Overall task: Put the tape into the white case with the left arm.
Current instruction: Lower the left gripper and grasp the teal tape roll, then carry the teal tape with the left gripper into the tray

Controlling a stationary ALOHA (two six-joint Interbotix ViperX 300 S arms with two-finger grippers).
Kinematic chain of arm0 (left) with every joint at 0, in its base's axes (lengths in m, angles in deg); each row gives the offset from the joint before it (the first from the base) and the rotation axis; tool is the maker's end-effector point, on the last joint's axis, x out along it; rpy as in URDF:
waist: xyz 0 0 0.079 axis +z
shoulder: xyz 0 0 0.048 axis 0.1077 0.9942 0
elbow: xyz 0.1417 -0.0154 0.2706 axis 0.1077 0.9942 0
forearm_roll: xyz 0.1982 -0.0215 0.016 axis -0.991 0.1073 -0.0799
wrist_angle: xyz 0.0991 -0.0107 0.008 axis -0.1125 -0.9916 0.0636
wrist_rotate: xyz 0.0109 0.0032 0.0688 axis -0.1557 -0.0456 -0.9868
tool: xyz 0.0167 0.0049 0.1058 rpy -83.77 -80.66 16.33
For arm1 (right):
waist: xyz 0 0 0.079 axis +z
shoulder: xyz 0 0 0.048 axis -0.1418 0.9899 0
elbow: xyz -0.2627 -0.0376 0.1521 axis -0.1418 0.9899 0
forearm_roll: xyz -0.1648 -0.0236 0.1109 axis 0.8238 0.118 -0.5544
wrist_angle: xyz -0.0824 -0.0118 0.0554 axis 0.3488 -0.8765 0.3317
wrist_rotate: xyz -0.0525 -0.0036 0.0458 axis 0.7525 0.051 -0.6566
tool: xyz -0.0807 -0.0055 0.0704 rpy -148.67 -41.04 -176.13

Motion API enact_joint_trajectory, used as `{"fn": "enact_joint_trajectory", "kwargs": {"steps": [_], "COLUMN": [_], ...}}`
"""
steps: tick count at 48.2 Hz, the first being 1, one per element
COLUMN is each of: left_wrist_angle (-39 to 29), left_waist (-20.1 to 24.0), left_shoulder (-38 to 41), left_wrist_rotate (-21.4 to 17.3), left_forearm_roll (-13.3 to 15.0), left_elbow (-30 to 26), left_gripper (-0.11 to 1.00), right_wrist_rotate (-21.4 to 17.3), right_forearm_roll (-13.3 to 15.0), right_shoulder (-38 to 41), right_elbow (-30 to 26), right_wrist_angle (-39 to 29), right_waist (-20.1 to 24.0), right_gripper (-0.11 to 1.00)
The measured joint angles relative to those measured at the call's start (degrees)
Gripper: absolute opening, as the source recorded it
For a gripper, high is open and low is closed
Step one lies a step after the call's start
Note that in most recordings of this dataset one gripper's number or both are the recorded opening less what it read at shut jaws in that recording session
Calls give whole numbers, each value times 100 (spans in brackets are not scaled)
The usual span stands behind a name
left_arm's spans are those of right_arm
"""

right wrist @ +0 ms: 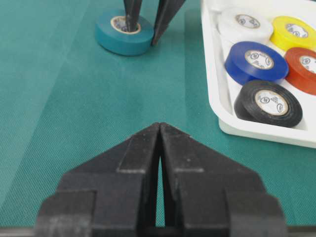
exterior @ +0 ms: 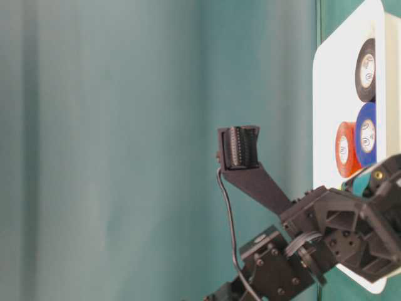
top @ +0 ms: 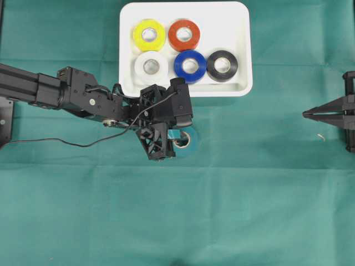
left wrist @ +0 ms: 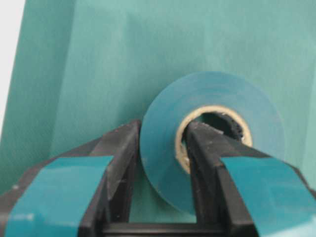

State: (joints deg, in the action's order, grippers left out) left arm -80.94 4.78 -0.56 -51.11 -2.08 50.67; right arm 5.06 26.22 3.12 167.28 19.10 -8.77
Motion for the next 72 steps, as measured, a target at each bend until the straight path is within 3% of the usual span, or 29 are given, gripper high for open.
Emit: {"fn": "enact_joint_trajectory", "kwargs": {"steps": [30,46,56,72], "left_wrist_angle": [-914,-984,-940,-809], "left_waist": [-211,-229,149,1063], "left_shoulder": [-1336,-1494,-1441,-967], "left_wrist_rotate": [0,-18,-114,-993], "left_forearm_roll": [0,-18,-26,-35], "left_elbow": [114,114,114,-167], "left_gripper": [26,26,26,26], "right_wrist_rotate": [0,0,0,0], "right_forearm_roll": [0,0,0,0], "right_shoulder": [0,0,0,0], "right_elbow": [0,0,0,9], "right_wrist_angle": [0,0,0,0], "right_waist": [0,0,0,0], "right_gripper": [-9,-9,-9,-9]}}
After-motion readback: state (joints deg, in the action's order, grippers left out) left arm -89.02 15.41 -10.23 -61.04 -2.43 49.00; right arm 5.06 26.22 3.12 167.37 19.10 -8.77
